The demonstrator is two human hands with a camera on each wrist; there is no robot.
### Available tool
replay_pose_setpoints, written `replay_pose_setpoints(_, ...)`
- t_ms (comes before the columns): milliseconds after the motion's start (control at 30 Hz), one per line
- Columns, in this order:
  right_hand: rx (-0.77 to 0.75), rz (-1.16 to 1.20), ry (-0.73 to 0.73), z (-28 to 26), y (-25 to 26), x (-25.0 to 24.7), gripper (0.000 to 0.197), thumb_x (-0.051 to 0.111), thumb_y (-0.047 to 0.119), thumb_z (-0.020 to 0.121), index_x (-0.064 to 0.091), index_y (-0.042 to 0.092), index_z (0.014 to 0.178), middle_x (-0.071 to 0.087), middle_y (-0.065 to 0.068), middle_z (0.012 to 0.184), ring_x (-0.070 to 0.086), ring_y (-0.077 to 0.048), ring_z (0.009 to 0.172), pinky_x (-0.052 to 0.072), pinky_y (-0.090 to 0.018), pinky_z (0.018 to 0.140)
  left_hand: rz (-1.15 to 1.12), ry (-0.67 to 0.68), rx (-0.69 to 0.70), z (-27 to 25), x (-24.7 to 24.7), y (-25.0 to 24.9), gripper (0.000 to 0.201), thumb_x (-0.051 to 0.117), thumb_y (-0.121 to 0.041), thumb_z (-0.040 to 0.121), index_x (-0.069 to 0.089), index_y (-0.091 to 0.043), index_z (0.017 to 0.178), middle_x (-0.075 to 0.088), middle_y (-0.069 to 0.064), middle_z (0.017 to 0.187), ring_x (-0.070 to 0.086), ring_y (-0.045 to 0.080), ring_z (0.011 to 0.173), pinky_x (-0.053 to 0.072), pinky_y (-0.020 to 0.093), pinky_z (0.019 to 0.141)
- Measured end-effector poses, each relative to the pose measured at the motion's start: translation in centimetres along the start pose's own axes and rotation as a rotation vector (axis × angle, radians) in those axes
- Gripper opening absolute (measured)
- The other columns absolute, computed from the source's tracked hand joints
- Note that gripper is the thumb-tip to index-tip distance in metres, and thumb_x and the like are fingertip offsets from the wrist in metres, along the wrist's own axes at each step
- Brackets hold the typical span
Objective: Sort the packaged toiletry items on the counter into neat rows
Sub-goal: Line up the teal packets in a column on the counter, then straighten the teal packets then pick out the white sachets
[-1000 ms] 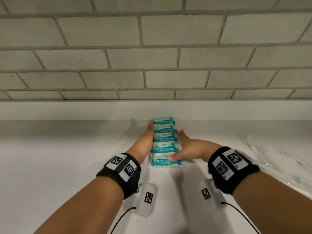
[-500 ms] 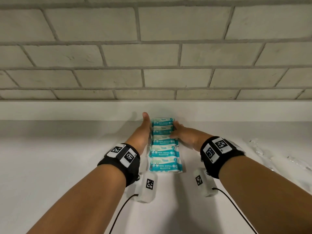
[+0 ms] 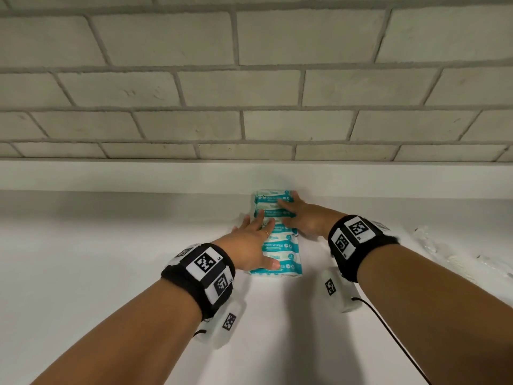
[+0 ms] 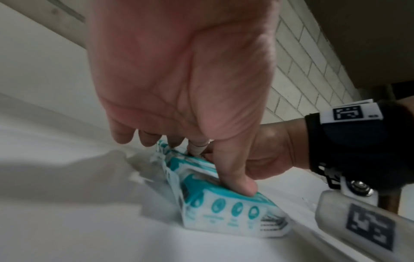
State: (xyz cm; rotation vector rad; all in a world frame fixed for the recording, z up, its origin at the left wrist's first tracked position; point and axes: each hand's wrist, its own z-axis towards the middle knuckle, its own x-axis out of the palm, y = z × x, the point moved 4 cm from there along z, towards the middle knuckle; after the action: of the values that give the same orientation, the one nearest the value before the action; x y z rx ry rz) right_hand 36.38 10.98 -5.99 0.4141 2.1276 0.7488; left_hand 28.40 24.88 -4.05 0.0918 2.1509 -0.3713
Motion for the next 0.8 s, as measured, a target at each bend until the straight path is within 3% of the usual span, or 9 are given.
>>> replay_pose_setpoints(267, -0.033, -0.038, -0.011, -0.2, 0.4, 0.1, 0.069, 0.053, 0.016, 0.097, 0.015, 0.028, 0.153, -0.022, 0.009, 0.159, 0.025, -0.022, 0.143, 0.039, -0.038, 0.111, -0.029, 0.022, -0.013, -0.3, 0.1, 0.0, 0.098, 0.056, -0.052, 0.089, -0.016, -0.024, 0.151, -0.028, 0.001, 0.157, -0.02, 0.028, 0.146, 0.001, 0.048, 0.12)
replay_pose_setpoints(433, -0.021, -0.278, -0.006, -0.6, 1.1, 0.3, 0.064, 0.04, 0.018, 0.102, 0.006, 0.025, 0.155, -0.016, 0.009, 0.161, 0.001, -0.022, 0.149, 0.017, -0.035, 0.119, 0.038, 0.009, -0.012, -0.1, -0.1, -0.2, 0.096, 0.054, -0.051, 0.09, -0.014, -0.021, 0.151, -0.023, 0.001, 0.159, -0.017, 0.028, 0.147, 0.0, 0.047, 0.12)
replay_pose_setpoints(500, -0.004, -0.357, 0.005, -0.5, 1.4, 0.3, 0.063, 0.038, 0.02, 0.102, 0.004, 0.024, 0.155, -0.013, 0.009, 0.161, -0.002, -0.023, 0.15, 0.011, -0.036, 0.119, 0.056, 0.005, -0.013, 0.1, -0.3, -0.3, 0.096, 0.054, -0.051, 0.09, -0.012, -0.02, 0.152, -0.019, 0.001, 0.16, -0.015, 0.027, 0.147, -0.001, 0.047, 0.12)
replay_pose_setpoints(667, 0.051, -0.573, -0.018, -1.6, 1.7, 0.3, 0.064, 0.034, 0.025, 0.102, -0.003, 0.029, 0.154, -0.014, 0.011, 0.161, -0.009, -0.025, 0.149, -0.001, -0.062, 0.115, 0.105, 0.017, -0.033, 0.1, -0.9, -0.8, 0.097, 0.055, -0.053, 0.089, -0.01, -0.019, 0.152, -0.015, 0.002, 0.161, -0.011, 0.03, 0.148, 0.0, 0.047, 0.12)
replay_pose_setpoints(800, -0.006, -0.448, -0.123, -4.9, 1.3, -0.6, 0.066, 0.031, 0.034, 0.102, -0.01, 0.026, 0.153, -0.007, 0.005, 0.163, -0.005, -0.024, 0.15, -0.002, -0.059, 0.118, 0.138, -0.039, -0.055, -0.4, -1.2, -1.3, 0.095, 0.052, -0.054, 0.09, -0.008, -0.014, 0.153, -0.021, 0.009, 0.159, -0.017, 0.033, 0.146, -0.001, 0.047, 0.119)
